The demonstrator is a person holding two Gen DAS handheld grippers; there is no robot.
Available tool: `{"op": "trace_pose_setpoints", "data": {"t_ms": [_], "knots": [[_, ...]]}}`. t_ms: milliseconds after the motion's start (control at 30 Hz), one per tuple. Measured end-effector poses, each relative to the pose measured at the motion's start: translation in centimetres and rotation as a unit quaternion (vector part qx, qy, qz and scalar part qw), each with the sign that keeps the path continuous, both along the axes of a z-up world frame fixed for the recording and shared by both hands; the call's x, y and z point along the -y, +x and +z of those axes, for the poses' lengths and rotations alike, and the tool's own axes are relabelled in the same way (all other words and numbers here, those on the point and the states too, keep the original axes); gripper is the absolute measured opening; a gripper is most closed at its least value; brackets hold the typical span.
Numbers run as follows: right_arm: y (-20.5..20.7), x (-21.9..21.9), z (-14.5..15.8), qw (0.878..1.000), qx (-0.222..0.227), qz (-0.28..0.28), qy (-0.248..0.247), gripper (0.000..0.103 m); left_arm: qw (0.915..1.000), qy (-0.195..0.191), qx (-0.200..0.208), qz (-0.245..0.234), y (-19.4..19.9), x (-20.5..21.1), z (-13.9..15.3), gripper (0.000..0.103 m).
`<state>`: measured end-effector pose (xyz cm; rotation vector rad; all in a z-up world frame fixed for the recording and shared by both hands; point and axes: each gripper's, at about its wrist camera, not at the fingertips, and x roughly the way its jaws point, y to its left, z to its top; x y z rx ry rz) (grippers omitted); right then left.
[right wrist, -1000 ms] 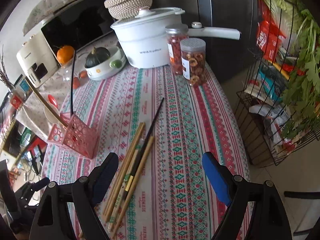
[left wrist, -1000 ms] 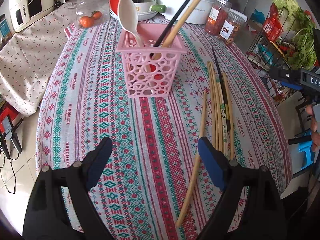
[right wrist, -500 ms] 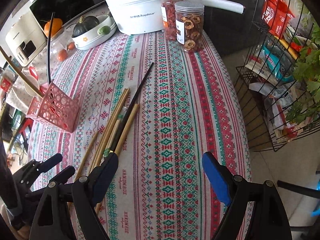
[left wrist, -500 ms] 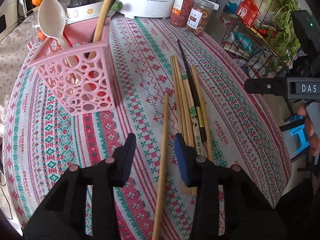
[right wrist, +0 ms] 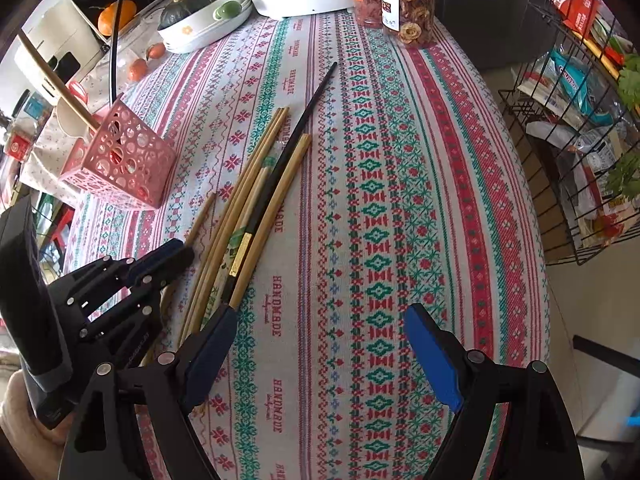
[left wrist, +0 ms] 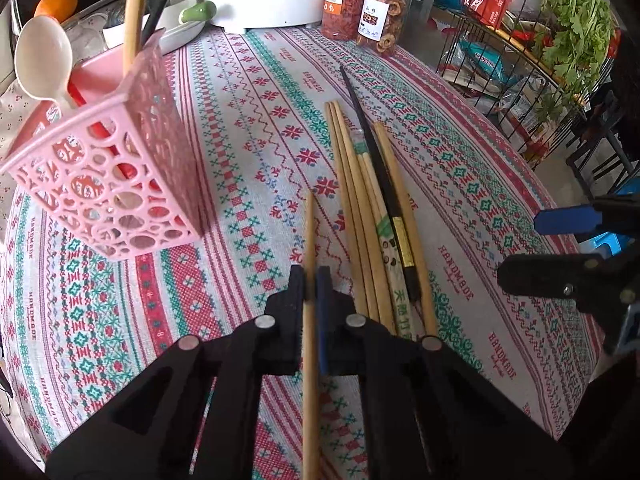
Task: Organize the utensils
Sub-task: 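Lower the left gripper onto a single wooden chopstick and close on it, then lift the wooden chopstick with the left gripper and carry it over the basket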
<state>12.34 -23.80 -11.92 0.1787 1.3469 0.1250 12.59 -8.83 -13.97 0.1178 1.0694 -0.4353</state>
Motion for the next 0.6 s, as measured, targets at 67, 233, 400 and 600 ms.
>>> {"op": "trace_pose_setpoints", "data": {"t_ms": [67,233,400,600], "knots": [[-0.8,-0.5,-0.1,1.0,-0.003,-0.006,0.006,0.087,0.9999,-0.006,-0.01,0.002,-0.6,-0.7,0.2,0.007],[-3.1,-2.7,-0.3,1.0,0.0,-0.007,0.018,0.087,0.9999,-0.009,-0.013,-0.002,-2.3,-2.4,0.9,0.007],[-5.6,-5.2,-1.2,1.0,0.001,0.005,0.029,0.086,0.9994,-0.003,-0.029,0.02,-3.5,-4.8,1.4,0.007],[-7.5,-7.0,-2.1,1.0,0.018,0.019,-0.009,0.073,0.9975,0.003,-0.054,0.046,-4.0,-7.1,1.3,0.007]]}}
